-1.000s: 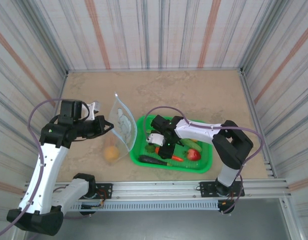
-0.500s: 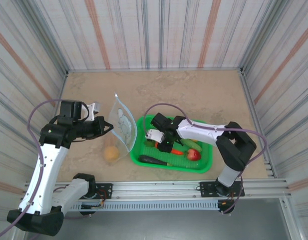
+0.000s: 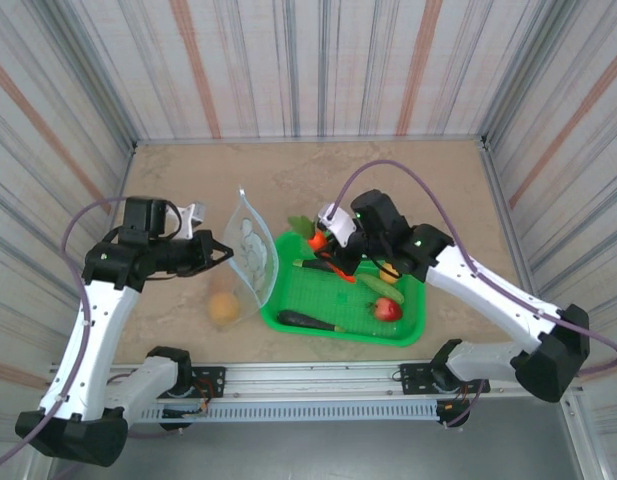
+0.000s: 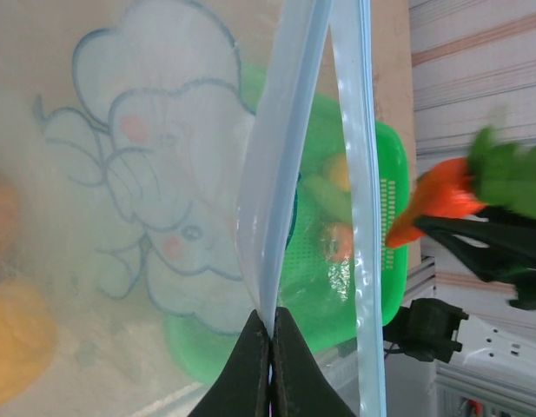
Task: Place the food in the zip-top bag and seal the zipper
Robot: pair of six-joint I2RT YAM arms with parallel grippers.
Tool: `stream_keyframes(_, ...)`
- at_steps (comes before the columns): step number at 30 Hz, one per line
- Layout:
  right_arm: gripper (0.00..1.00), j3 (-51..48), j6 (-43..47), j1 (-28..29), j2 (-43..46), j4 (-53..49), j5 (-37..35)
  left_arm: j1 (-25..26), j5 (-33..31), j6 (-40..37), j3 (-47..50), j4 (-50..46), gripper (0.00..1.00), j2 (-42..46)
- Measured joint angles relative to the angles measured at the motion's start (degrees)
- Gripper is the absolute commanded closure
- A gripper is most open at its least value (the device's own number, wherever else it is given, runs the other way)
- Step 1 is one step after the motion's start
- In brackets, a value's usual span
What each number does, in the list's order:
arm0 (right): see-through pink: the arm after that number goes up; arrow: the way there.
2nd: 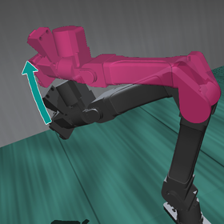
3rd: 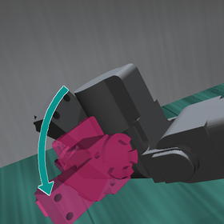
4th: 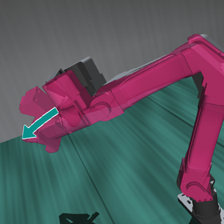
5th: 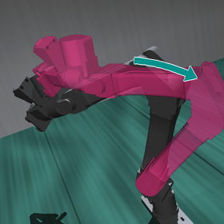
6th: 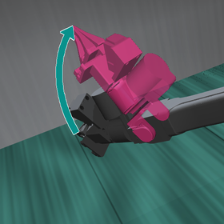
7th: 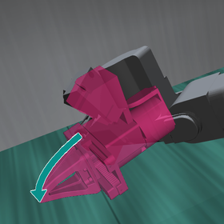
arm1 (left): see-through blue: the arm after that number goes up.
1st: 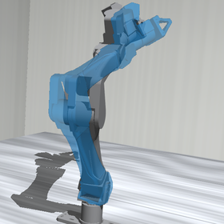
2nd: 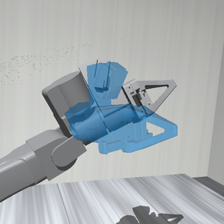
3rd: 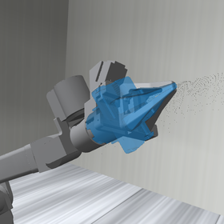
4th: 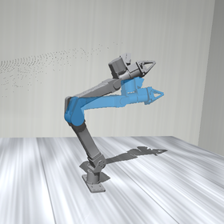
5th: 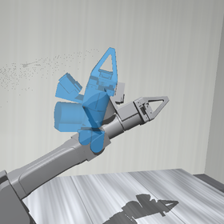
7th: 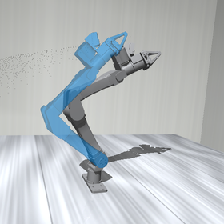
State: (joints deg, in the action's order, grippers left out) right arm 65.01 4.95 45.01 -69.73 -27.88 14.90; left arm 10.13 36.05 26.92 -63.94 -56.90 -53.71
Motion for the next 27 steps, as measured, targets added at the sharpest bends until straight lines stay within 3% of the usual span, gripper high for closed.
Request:
stream_keyframes(4,0.73,6.2,-7.1,1.1,-0.6,5.3,-0.3,0.3,0.7,1.4,0.0,0.8,1.00,-0.1)
stream_keyframes(11,0.73,14.3,-16.2,8.6,-5.7,15.2,-4.8,1.6,1.7,3.5,0.0,2.5,1.00,-0.4)
stream_keyframes(18,0.75,13.3,-21.8,14.9,-12.5,26.1,-12.6,1.9,1.9,5.3,0.0,3.4,1.00,-0.5)
stream_keyframes(27,0.71,1.9,-30.7,18.0,-16.0,35.5,-21.5,1.9,1.9,7.1,-0.1,4.7,1.00,-0.5)
